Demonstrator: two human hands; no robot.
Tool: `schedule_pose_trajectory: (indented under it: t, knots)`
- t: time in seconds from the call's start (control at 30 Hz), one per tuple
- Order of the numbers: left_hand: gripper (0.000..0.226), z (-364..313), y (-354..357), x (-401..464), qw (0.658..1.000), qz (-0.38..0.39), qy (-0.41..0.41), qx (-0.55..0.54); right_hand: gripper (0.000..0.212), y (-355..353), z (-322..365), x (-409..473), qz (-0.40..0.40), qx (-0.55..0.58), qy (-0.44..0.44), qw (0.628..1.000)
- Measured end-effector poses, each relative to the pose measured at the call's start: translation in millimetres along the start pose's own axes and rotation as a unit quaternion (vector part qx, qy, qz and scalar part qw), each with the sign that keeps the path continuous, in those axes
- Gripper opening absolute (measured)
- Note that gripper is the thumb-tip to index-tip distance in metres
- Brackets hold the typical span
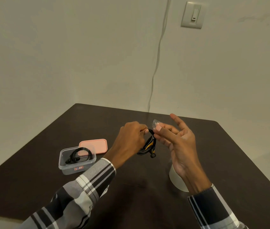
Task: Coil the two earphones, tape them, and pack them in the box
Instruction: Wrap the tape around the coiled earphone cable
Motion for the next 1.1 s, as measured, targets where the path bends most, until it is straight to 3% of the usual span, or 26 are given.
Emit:
schedule_pose_trajectory:
  t: [0.33,1.1]
  knots:
    - [0.029,-3,0,1,1.0,0.002,0.007,0.006,0.081,-1,-7,4,0.003,0.022,0.009,1.0]
    - [0.026,-7,-10,-1,0.999,-0.042,0.02,-0.004,0.092,7,-8,2,-0.01,-0.032,0.006,0.999]
Point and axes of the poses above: each hand's wrist, its own x-axis towards the middle knuckle, its own y-axis out of the palm, z = x × y, the point moved 9 cm from there along x, towards the middle knuckle, and after that the axes turned 10 degrees about -x, right-handed, at the moved point
